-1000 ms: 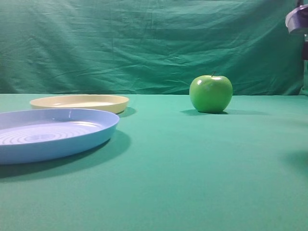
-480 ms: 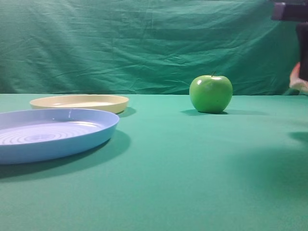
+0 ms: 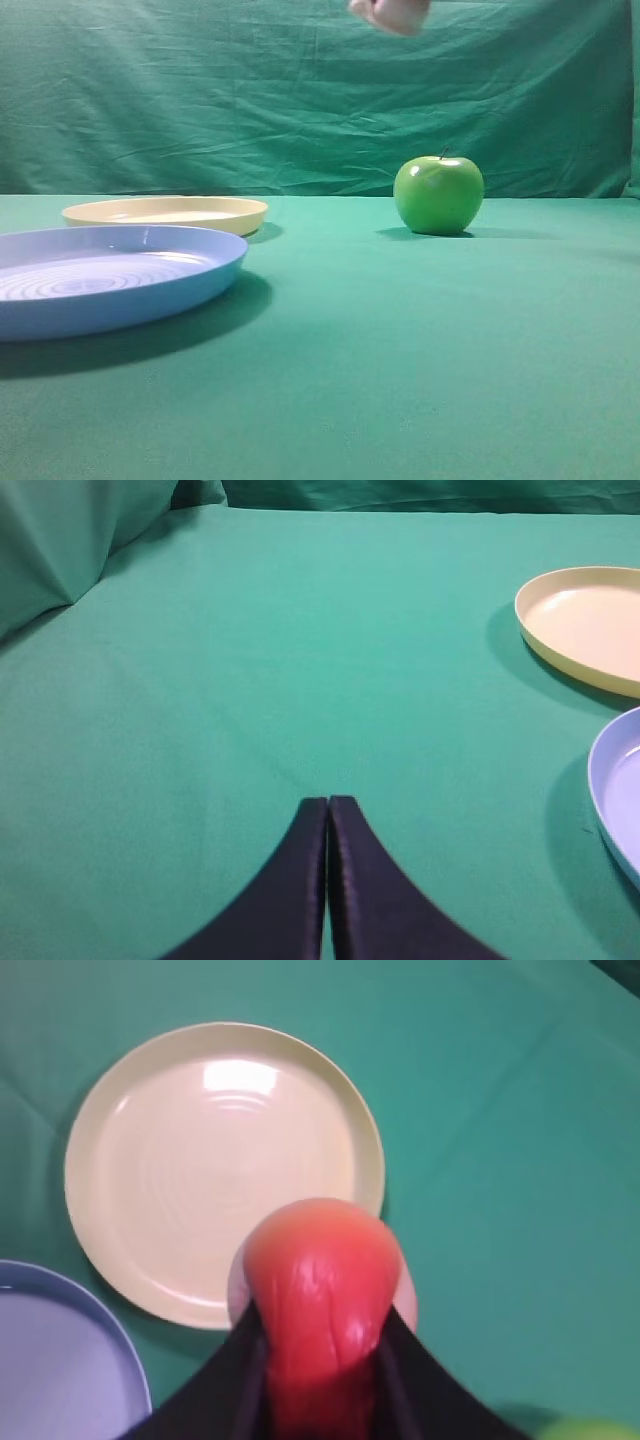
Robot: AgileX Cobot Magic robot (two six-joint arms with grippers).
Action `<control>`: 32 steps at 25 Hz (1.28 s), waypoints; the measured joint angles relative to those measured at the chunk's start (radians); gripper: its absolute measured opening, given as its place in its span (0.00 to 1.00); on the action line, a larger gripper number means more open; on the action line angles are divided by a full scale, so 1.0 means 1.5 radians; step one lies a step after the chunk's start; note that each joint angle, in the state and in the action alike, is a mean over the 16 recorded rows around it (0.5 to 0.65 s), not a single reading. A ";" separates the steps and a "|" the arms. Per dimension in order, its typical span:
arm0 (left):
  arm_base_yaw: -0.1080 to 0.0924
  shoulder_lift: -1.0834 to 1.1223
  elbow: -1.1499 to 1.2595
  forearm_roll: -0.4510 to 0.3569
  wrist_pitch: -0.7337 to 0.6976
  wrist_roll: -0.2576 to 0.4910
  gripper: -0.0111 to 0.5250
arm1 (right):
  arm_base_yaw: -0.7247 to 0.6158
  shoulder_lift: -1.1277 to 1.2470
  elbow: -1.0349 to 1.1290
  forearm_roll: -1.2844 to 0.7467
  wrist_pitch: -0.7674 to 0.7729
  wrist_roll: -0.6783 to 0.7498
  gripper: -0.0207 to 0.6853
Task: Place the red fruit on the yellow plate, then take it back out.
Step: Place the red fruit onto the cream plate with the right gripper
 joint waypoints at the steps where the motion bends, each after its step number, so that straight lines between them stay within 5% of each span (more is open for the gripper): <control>1: 0.000 0.000 0.000 0.000 0.000 0.000 0.02 | 0.008 0.023 -0.022 0.002 -0.001 -0.005 0.27; 13: 0.000 0.000 0.000 0.000 0.000 0.000 0.02 | 0.054 0.211 -0.132 0.044 -0.089 -0.042 0.30; 27: 0.000 0.000 0.000 0.000 0.000 -0.001 0.02 | 0.051 0.238 -0.134 0.033 -0.112 -0.042 0.85; 32: 0.000 0.000 0.000 0.000 0.000 -0.001 0.02 | 0.041 0.188 -0.134 0.018 -0.058 -0.022 0.83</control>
